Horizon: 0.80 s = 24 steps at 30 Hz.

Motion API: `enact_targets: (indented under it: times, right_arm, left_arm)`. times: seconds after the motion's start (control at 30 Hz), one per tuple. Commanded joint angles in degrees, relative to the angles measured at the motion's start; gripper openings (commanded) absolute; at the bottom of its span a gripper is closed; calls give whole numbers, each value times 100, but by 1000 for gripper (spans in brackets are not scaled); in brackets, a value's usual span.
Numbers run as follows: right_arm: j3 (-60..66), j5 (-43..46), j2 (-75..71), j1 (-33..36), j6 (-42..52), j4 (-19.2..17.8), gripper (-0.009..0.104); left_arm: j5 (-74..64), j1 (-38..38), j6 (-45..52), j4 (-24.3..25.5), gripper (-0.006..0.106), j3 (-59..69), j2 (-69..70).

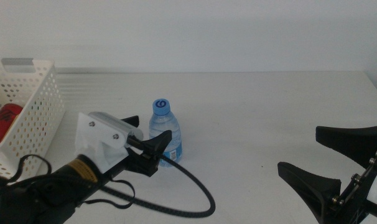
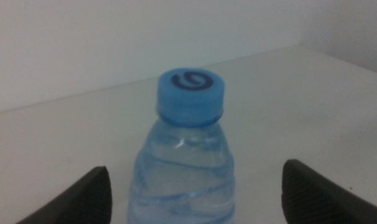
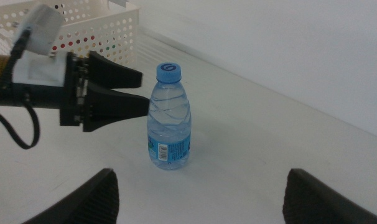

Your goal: Use arms to grab the bottles and put them into the dustbin to the left of the table.

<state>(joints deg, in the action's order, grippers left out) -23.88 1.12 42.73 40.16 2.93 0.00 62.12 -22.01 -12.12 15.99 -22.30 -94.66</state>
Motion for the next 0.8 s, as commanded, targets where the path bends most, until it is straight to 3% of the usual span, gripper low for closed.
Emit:
enact_targets:
  times: [0.0,0.77]
  right_arm:
    - [-161,457,-34,-27,53,0,76]
    - [-161,457,-34,-27,54,0,76]
  left_arm:
    - [492,-30,-200,75,90,-270,48]
    - [911,-30,-434,201,89,-1373,-1566]
